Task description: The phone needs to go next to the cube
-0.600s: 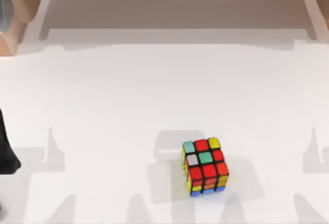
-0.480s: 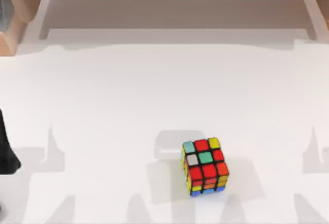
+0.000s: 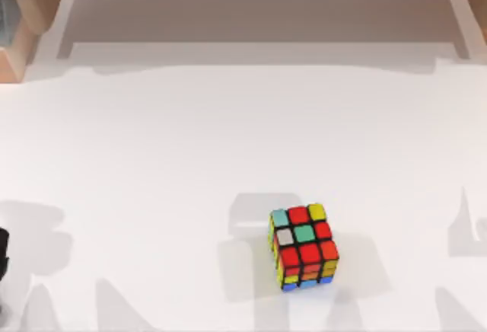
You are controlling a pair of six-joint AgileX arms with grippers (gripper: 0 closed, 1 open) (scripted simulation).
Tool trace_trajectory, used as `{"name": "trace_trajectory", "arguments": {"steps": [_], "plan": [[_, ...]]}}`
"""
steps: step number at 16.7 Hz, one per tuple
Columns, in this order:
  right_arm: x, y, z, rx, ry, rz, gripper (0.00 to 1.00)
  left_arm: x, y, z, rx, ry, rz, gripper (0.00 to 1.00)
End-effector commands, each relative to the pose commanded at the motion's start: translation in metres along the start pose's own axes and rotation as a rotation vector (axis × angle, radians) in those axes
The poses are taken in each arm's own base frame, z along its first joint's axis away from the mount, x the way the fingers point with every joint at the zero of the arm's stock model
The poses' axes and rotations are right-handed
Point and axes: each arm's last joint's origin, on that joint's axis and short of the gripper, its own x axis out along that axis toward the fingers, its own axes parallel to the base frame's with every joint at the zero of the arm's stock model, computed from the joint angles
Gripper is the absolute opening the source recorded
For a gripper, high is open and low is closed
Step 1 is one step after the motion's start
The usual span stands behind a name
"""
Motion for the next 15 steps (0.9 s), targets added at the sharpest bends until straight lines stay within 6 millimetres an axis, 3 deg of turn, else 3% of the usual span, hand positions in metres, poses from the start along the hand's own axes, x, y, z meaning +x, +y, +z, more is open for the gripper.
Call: {"name": "trace_trajectory", "arguments": {"steps": [3, 7, 11, 15], "plan": [[0.0, 0.0, 0.0, 0.0, 0.0, 0.0, 1.0, 0.016, 0.012, -0.003, 0.199, 0.333, -0.111, 1.0], [0.0, 0.0, 0.0, 0.0, 0.0, 0.0, 1.0, 0.038, 0.029, -0.013, 0.387, 0.678, -0.382, 1.0], [0.0, 0.0, 0.0, 0.0, 0.0, 0.0, 1.0, 0.052, 0.046, -0.018, 0.461, 0.83, -0.607, 1.0], [0.0, 0.0, 0.0, 0.0, 0.0, 0.0, 1.0, 0.056, 0.052, -0.019, 0.477, 0.86, -0.677, 1.0]]}}
